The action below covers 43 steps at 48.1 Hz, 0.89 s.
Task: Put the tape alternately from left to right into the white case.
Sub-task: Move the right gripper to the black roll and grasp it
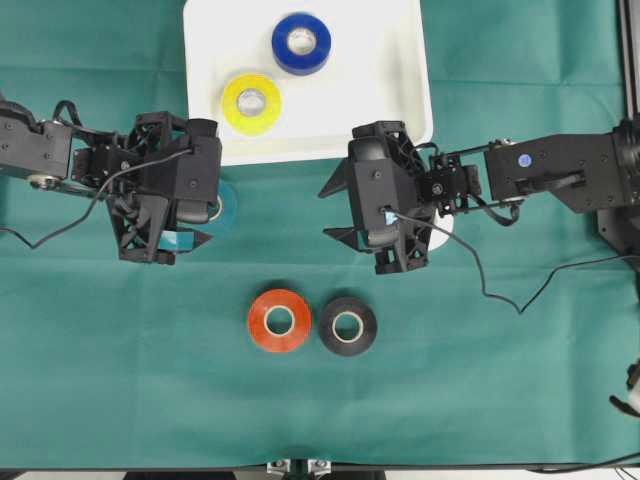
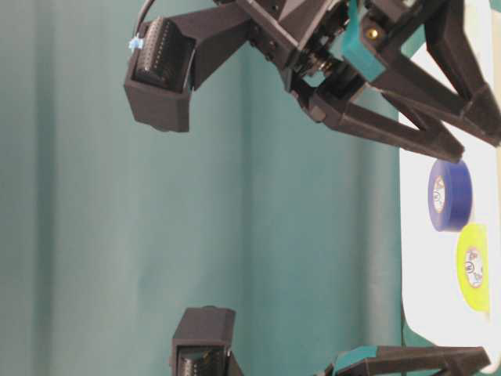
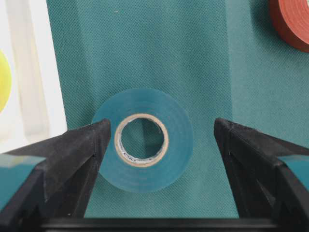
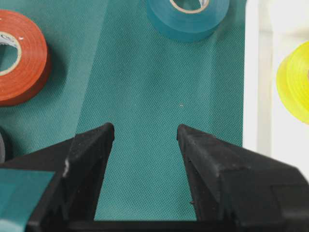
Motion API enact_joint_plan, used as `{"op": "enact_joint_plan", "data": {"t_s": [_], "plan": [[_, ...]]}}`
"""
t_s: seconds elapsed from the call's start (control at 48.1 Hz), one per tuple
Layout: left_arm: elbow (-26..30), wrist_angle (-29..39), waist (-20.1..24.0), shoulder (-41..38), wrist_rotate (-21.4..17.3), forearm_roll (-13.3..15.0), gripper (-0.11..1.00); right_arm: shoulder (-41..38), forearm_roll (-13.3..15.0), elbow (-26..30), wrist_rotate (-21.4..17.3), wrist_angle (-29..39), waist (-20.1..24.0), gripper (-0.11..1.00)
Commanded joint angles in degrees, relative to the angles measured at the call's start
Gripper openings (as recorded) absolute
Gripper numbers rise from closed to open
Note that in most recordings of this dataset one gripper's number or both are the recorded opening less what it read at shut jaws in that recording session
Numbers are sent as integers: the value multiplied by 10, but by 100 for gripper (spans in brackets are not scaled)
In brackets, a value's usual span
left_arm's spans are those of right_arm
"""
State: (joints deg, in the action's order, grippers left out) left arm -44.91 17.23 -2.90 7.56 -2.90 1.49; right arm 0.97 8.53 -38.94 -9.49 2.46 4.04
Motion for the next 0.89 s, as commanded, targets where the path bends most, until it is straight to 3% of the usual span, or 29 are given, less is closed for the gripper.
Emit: {"op": "enact_joint_plan", "data": {"t_s": [0.0,0.872], "plan": [[5,-2,-3,11,1,1,77,6,-3,4,-1,-4,2,65],[3,-2,-3,11,1,1,77,5,-3,3,-104,-1,107,65]]}}
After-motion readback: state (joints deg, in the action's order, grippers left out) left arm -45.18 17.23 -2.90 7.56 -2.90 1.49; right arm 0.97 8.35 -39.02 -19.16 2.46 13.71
